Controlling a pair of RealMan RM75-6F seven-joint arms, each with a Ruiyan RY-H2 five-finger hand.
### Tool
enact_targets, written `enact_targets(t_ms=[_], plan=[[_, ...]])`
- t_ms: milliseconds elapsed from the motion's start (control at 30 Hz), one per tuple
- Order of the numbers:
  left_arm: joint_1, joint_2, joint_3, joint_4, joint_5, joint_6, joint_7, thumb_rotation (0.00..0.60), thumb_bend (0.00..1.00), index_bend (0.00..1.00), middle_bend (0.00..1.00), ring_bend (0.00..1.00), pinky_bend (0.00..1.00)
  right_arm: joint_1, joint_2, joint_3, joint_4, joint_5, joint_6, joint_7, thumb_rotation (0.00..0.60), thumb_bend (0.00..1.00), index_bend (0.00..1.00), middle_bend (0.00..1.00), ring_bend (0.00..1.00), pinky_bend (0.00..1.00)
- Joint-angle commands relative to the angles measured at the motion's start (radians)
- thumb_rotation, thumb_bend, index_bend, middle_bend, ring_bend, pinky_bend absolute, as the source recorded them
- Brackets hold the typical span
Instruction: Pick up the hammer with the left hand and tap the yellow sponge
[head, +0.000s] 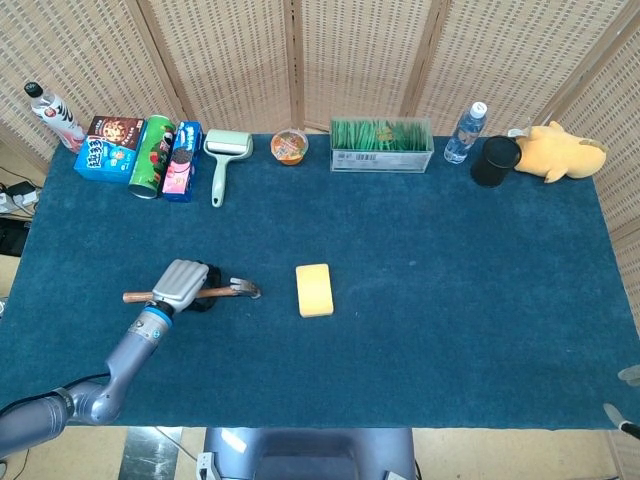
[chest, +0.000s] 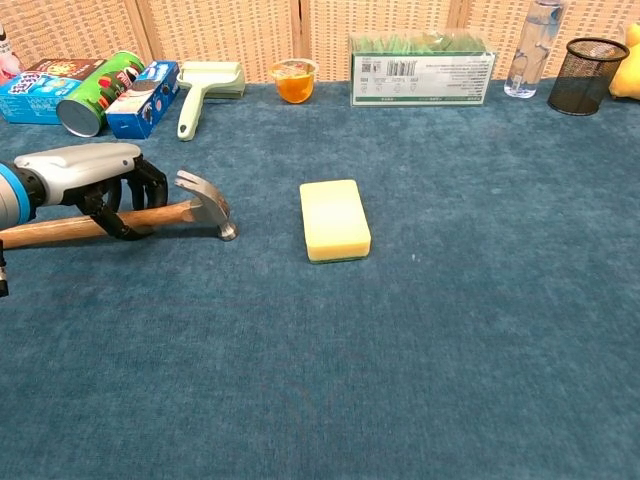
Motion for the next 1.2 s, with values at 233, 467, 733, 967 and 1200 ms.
enact_targets(t_ms=[233, 467, 733, 967, 1200], plan=[[-0.019, -0.057, 0.004, 0.05, -0.019, 0.003, 0.025, 0.6, 0.44, 0.75, 0.65, 0.62, 0.69, -0.015, -0.001, 0.0, -0.01, 0.012, 0.004, 0.003, 0.6, 0.1, 0.45, 0.49, 0.47, 0.34], [-0.025, -0.102, -0.019, 0.07, -0.047, 0.036, 0.032, 0.6, 0.34, 0.85, 0.79, 0.77, 0.81, -0.029, 0.006, 0.005, -0.019, 0.011, 0.027, 0.002, 0.6, 0.1, 0.45, 0.49, 0.47, 0.35], [-0.031, -0.104, -0.051, 0.073, -0.007, 0.077, -0.042, 0.6, 0.32, 0.87, 0.84, 0.83, 0.84, -0.031, 0.005, 0.006, -0.023, 0.005, 0.027, 0.001, 0.6, 0.1, 0.45, 0.49, 0.47, 0.35], [-0.046, -0.064, -0.097, 0.015, 0.008, 0.089, -0.117, 0.6, 0.32, 0.87, 0.85, 0.84, 0.84, -0.033, 0.005, 0.012, -0.024, 0.007, 0.03, 0.004, 0.6, 0.1, 0.45, 0.49, 0.47, 0.35], [-0.074, 0.055, -0.151, -0.165, -0.061, -0.001, -0.173, 0.6, 0.33, 0.87, 0.85, 0.84, 0.84, -0.036, -0.001, 0.013, -0.018, 0.004, 0.033, 0.019, 0.6, 0.1, 0.45, 0.49, 0.47, 0.35]])
